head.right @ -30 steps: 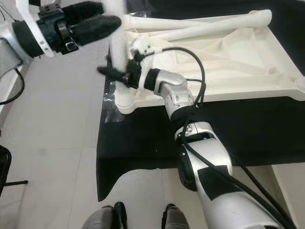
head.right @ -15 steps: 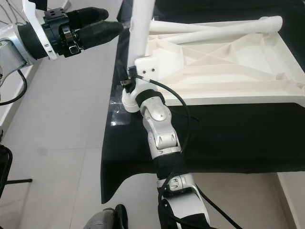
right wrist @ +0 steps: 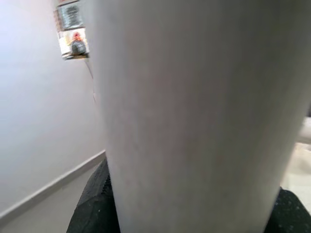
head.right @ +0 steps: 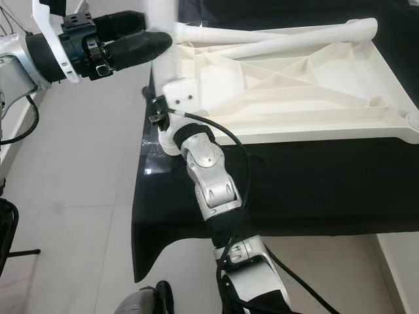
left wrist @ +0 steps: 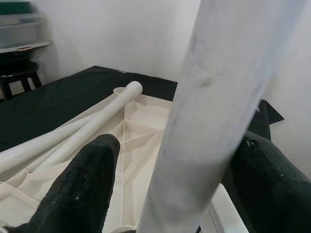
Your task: Building children table
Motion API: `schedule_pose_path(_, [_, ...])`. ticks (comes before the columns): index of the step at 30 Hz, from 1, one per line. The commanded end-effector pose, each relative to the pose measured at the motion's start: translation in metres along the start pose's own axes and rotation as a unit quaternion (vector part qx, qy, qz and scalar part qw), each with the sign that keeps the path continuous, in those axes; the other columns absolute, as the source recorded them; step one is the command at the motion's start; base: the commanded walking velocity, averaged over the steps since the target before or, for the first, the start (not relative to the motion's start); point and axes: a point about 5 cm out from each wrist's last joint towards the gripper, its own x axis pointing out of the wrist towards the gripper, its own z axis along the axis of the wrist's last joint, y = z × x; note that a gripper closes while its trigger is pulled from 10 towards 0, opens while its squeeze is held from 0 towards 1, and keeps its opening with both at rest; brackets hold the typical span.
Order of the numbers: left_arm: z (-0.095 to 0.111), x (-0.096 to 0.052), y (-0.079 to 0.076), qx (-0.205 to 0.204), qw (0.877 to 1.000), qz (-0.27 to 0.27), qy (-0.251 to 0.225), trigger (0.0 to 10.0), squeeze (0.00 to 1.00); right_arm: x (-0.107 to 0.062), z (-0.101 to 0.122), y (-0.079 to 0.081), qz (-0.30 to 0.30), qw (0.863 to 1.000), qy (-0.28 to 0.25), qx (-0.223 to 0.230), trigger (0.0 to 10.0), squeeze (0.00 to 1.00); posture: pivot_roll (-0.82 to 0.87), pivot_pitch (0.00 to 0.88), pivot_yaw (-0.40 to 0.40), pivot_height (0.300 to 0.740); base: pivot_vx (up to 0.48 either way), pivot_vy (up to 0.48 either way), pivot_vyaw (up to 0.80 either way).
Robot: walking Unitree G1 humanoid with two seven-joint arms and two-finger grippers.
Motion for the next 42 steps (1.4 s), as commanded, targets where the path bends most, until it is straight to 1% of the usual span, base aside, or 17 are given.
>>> schedule_pose_path(1, [0.001, -0.006, -0.004, 0.005, 1.0, -0.008, -0.002, 10.0, 0.0, -0.005, -0.028, 0.016, 0.084, 0.995, 0.056, 0.005, 0.0, 0.0, 0.02, 0.249, 0.079, 0.74, 0.0, 0.0, 0.0])
schedule_pose_path(5, [0.001, -0.029, -0.006, 0.01, 0.999, 0.032, -0.009, 10.0, 0.0, 0.003, -0.019, 0.008, 0.206, 0.978, 0.03, 0.032, 0.0, 0.0, 0.03, 0.256, 0.07, 0.74, 0.0, 0.0, 0.0])
schedule_pose_path(13, [-0.022, -0.087, -0.011, 0.015, 0.985, 0.168, 0.031, 10.0, 0.0, 0.012, -0.009, -0.011, 0.274, 0.956, 0.022, 0.108, 0.0, 0.0, 0.06, 0.279, 0.061, 0.74, 0.0, 0.0, 0.0])
schedule_pose_path(14, [-0.048, -0.12, -0.023, -0.001, 0.967, 0.244, 0.071, 10.0, 0.0, 0.013, -0.008, -0.014, 0.308, 0.94, 0.021, 0.142, 0.0, 0.0, 0.09, 0.298, 0.051, 0.74, 0.0, 0.0, 0.0])
schedule_pose_path(17, [-0.068, -0.141, -0.04, -0.015, 0.951, 0.292, 0.101, 10.0, 0.0, 0.013, -0.005, -0.014, 0.336, 0.928, 0.01, 0.162, 0.0, 0.0, 0.11, 0.311, 0.045, 0.74, 0.0, 0.0, 0.0])
schedule_pose_path(22, [-0.077, -0.148, -0.051, -0.025, 0.945, 0.307, 0.115, 10.0, 0.0, 0.013, -0.005, -0.014, 0.353, 0.92, 0.003, 0.17, 0.0, 0.0, 0.11, 0.314, 0.044, 0.74, 0.0, 0.0, 0.0])
schedule_pose_path(24, [-0.095, -0.149, -0.076, -0.05, 0.94, 0.311, 0.133, 10.0, 0.0, 0.013, -0.005, -0.013, 0.381, 0.909, 0.002, 0.17, 0.0, 0.0, 0.13, 0.339, 0.036, 0.74, 0.0, 0.0, 0.0])
schedule_pose_path(25, [-0.111, -0.145, -0.107, -0.079, 0.936, 0.304, 0.156, 10.0, 0.0, 0.012, -0.006, -0.011, 0.407, 0.899, 0.006, 0.161, 0.0, 0.0, 0.15, 0.36, 0.031, 0.74, 0.0, 0.0, 0.0])
schedule_pose_path(27, [-0.111, -0.145, -0.107, -0.079, 0.936, 0.304, 0.156, 10.0, 0.0, 0.012, -0.006, -0.011, 0.407, 0.899, 0.006, 0.161, 0.0, 0.0, 0.15, 0.36, 0.031, 0.74, 0.0, 0.0, 0.0])
schedule_pose_path(29, [-0.13, -0.135, -0.159, -0.127, 0.931, 0.285, 0.187, 10.0, 0.0, 0.014, -0.004, -0.01, 0.431, 0.89, 0.006, 0.148, 0.0, 0.0, 0.15, 0.38, 0.026, 0.74, 0.0, 0.0, 0.0])
schedule_pose_path(30, [-0.13, -0.135, -0.159, -0.127, 0.931, 0.285, 0.187, 10.0, 0.0, 0.014, -0.004, -0.01, 0.431, 0.89, 0.006, 0.148, 0.0, 0.0, 0.15, 0.38, 0.026, 0.74, 0.0, 0.0, 0.0])
schedule_pose_path(31, [-0.135, -0.131, -0.173, -0.139, 0.932, 0.271, 0.197, 10.0, 0.0, 0.018, 0.001, -0.013, 0.418, 0.896, -0.004, 0.15, 3.2, 0.0, 0.15, 0.391, 0.029, 0.74, 0.0, 0.0, 0.0])
schedule_pose_path(32, [-0.135, -0.131, -0.173, -0.139, 0.932, 0.271, 0.197, 10.0, 0.0, 0.018, 0.001, -0.013, 0.418, 0.896, -0.004, 0.15, 3.2, 0.0, 0.15, 0.391, 0.029, 0.74, 0.0, 0.0, 0.0])
schedule_pose_path(33, [-0.139, -0.129, -0.184, -0.143, 0.933, 0.256, 0.208, 10.0, 0.0, 0.022, 0.01, -0.02, 0.402, 0.899, -0.023, 0.174, 6.7, 0.0, 0.16, 0.399, 0.026, 0.74, 0.0, 0.0, 0.0])
schedule_pose_path(35, [-0.142, -0.128, -0.19, -0.145, 0.934, 0.247, 0.214, 10.0, 0.0, 0.025, 0.016, -0.025, 0.391, 0.899, -0.037, 0.193, 6.7, 0.0, 0.16, 0.399, 0.026, 0.74, 0.0, 0.0, 0.0])
schedule_pose_path(36, [-0.142, -0.128, -0.192, -0.145, 0.936, 0.243, 0.209, 10.0, 0.0, 0.027, 0.023, -0.033, 0.379, 0.897, -0.057, 0.22, 10.0, 0.0, 0.15, 0.413, 0.025, 0.74, 0.0, 0.0, 0.0])
schedule_pose_path(42, [-0.142, -0.128, -0.198, -0.14, 0.938, 0.257, 0.187, 10.0, 0.0, 0.031, 0.056, -0.061, 0.346, 0.874, -0.153, 0.306, 10.0, 0.0, 0.1, 0.409, 0.022, 0.74, 0.0, 0.0, 0.0])
